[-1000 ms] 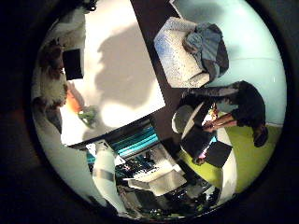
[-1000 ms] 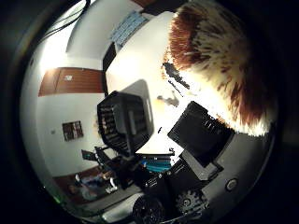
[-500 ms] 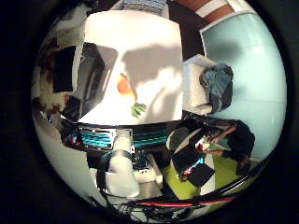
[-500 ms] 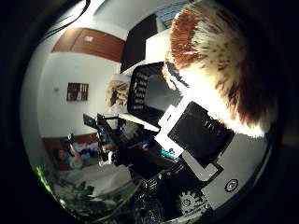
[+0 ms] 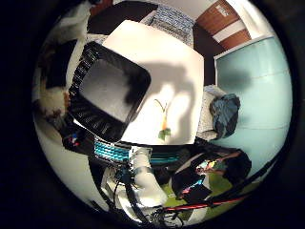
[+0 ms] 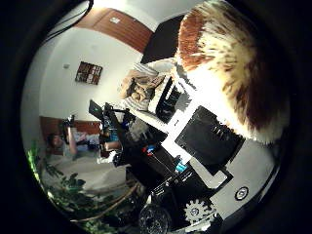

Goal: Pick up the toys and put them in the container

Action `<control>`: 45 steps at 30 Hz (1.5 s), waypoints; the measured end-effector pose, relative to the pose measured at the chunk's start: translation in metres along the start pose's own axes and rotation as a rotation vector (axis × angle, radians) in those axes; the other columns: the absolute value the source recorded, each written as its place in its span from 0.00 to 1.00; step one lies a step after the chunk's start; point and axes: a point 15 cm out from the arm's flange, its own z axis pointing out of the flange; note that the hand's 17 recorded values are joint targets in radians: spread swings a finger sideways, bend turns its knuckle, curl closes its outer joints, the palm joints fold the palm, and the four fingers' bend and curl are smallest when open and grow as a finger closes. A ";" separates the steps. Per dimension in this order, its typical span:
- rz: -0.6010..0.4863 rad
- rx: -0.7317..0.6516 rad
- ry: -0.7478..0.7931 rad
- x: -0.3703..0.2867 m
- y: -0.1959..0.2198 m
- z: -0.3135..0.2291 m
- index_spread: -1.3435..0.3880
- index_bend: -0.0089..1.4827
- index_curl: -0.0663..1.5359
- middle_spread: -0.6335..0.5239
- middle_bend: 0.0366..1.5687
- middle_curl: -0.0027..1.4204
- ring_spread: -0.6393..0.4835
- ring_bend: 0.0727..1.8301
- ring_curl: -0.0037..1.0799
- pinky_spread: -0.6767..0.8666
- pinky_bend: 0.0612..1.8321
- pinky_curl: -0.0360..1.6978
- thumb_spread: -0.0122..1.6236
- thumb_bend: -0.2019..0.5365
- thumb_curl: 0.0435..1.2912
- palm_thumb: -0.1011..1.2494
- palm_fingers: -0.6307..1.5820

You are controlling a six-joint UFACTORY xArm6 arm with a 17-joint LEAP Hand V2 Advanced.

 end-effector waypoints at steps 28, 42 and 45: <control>-0.055 -0.054 0.016 0.013 0.017 0.015 0.57 0.12 0.28 0.53 0.19 0.27 0.70 0.29 0.29 0.77 0.28 0.36 0.70 0.25 0.26 0.51 0.37; 0.234 -0.021 0.125 0.200 0.080 0.000 0.59 0.10 0.21 0.53 0.21 0.26 0.67 0.32 0.23 0.77 0.25 0.28 0.70 0.25 0.25 0.53 0.41; 0.332 -0.061 0.127 0.247 0.113 0.016 0.59 0.10 0.21 0.52 0.24 0.26 0.66 0.33 0.23 0.77 0.25 0.27 0.70 0.25 0.25 0.53 0.41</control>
